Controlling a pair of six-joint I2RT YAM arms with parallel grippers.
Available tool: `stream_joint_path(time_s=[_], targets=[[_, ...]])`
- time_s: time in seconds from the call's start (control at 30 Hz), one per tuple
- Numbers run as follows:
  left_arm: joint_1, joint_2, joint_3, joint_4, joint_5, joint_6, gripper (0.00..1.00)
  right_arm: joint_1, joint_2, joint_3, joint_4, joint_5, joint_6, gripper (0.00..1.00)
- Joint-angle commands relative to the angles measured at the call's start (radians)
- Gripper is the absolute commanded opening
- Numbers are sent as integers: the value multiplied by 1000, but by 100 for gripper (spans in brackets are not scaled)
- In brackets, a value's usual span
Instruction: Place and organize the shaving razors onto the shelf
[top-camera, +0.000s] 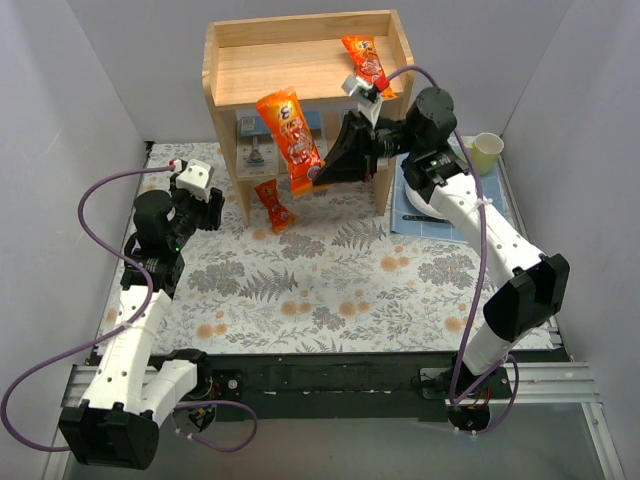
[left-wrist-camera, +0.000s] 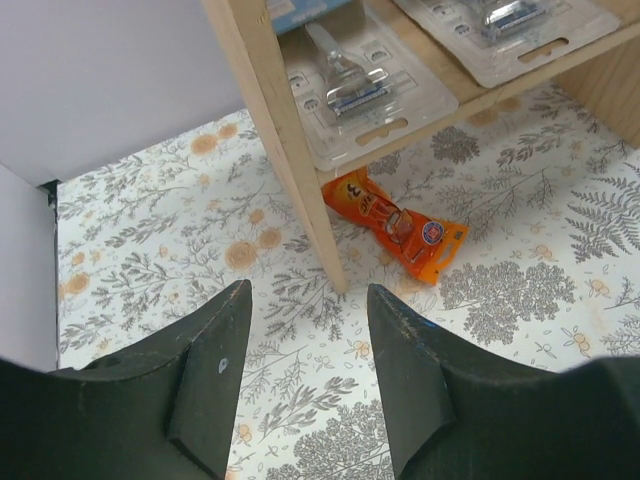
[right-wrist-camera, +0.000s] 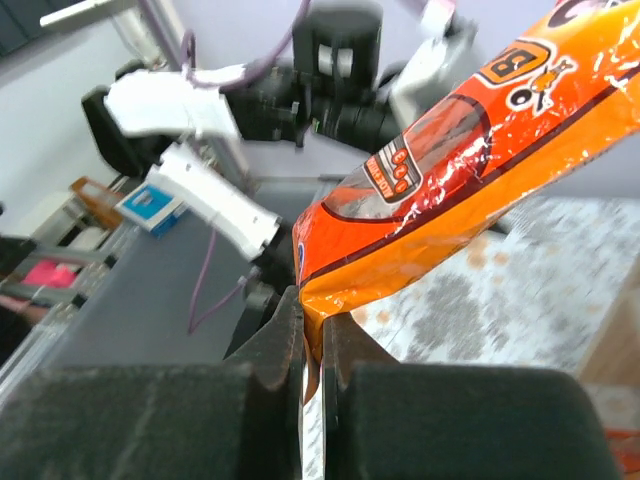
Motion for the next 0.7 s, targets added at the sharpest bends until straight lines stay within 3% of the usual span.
stream_joint_path(time_s=[0.0, 0.17, 0.37, 0.67], targets=[[0, -33, -18, -9, 25, 11, 49, -23, 75, 320, -65, 87, -15, 1], [0, -62, -21, -47, 65, -50, 49, -24, 259, 698, -399, 219, -231, 1], [2, -97, -46, -73, 111, -47, 49, -67, 313, 714, -273, 317, -235, 1], [33, -87, -27, -119, 128, -28, 49, -122, 414, 764, -207, 299, -190, 1]])
